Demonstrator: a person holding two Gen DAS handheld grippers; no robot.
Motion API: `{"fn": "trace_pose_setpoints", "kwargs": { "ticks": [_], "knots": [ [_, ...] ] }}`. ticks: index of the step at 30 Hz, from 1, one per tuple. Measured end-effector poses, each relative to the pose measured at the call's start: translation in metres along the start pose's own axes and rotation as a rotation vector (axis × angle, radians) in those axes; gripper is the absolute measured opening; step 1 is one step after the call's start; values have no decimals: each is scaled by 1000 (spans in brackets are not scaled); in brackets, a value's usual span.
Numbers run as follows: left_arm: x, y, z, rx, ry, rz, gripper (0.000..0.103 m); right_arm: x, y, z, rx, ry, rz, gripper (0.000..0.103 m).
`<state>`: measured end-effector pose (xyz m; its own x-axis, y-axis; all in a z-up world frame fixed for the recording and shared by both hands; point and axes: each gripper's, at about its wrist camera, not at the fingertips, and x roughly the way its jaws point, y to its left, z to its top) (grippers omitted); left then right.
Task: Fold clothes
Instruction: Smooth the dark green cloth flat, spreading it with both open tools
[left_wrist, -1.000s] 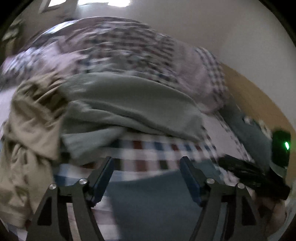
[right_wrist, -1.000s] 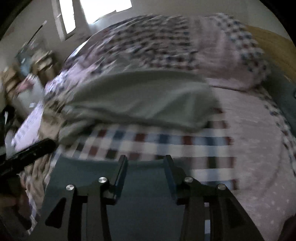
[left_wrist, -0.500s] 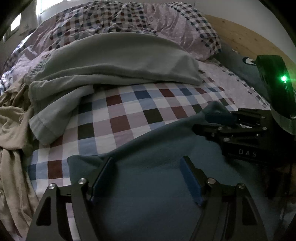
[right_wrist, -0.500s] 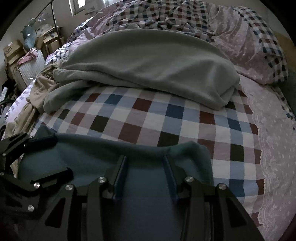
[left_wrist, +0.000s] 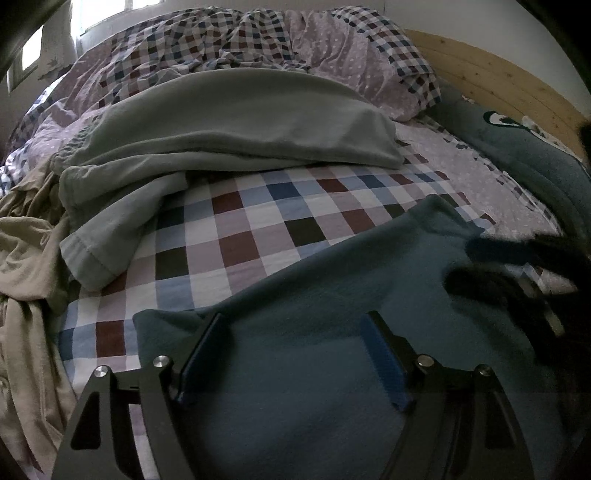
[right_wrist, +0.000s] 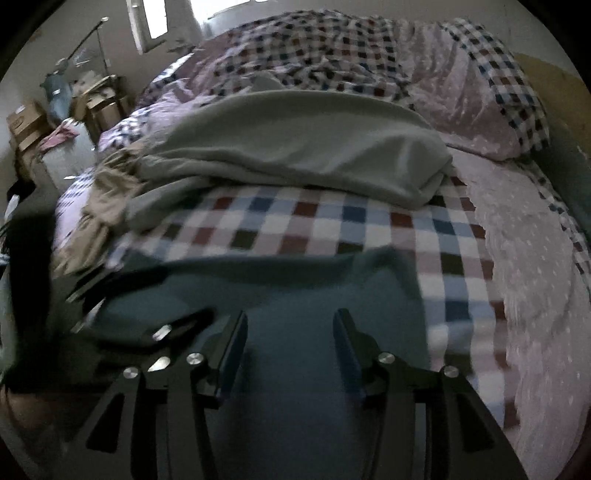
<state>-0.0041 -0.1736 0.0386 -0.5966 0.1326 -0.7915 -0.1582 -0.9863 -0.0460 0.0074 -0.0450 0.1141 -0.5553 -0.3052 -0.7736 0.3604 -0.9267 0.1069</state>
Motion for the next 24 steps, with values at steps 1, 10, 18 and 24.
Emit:
{"fn": "trace_pose_setpoints", "kwargs": {
  "ticks": [1,10,18,24],
  "knots": [
    [0,0,0,0,0,-1,81,-5,7,-7,-22,2,-4,52],
    [1,-1,-1,5,-2,-1,83,-12,27,-54,-119,-42,-69,52],
    [-9,-5,-2,13,-17,35,83,-9,20,-53,-88,-50,-33,54],
    [-49,-15,-27,36,-66,34,83,-24,1,-48,8,-68,30,56]
  ]
}}
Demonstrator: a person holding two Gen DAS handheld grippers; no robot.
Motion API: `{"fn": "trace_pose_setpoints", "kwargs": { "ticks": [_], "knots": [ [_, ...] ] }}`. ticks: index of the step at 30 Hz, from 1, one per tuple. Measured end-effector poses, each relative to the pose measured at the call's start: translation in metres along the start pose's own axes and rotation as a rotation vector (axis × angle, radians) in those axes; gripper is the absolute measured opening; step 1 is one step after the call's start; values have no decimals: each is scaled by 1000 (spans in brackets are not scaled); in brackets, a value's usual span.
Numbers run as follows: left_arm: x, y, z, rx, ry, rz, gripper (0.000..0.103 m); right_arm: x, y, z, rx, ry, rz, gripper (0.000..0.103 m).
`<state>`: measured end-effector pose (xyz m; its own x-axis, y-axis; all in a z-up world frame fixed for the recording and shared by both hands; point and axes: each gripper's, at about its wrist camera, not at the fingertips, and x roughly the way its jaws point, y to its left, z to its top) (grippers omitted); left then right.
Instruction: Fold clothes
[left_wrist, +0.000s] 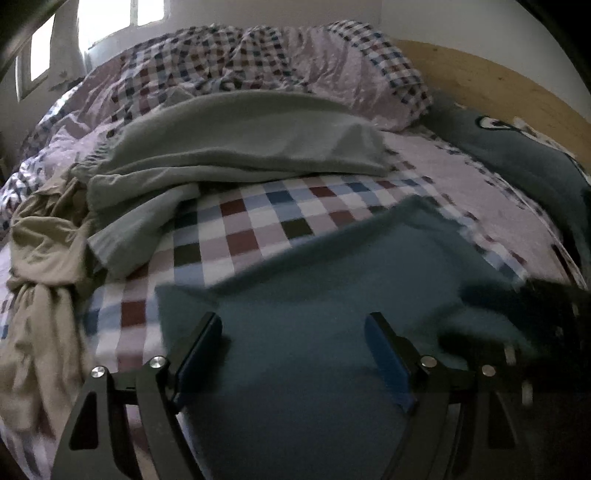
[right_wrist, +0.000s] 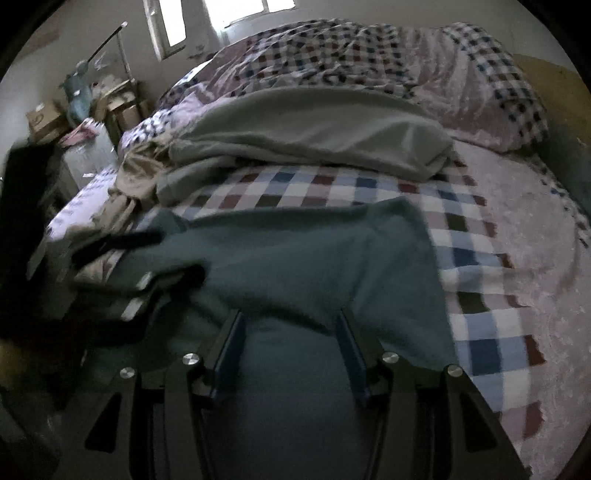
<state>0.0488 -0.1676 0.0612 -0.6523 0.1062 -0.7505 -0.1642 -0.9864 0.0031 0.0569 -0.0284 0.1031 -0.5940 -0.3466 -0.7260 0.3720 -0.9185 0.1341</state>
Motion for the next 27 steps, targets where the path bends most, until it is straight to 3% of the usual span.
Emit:
{"fn": "trace_pose_setpoints", "kwargs": {
  "ticks": [3,12,17,22,27],
  "knots": [
    [-25,-16,-17,53,-45,27,83,-24,6,-6,-41,-36,-77,57],
    [-66,-54,-74,127,-78,52,83,-71,18,-67,-43,-7,-56,59],
    [-89,-65,-111,109,-55,52,83,-77,29,-98,-103,19,-97,66],
    [-116,-67,-139,55,-34,40,83,-95,35,-124,-85,17,-108,74],
    [-127,-70,-162,32,29,16,83,-110,50,-143,-121,19,-150,79]
  ]
}}
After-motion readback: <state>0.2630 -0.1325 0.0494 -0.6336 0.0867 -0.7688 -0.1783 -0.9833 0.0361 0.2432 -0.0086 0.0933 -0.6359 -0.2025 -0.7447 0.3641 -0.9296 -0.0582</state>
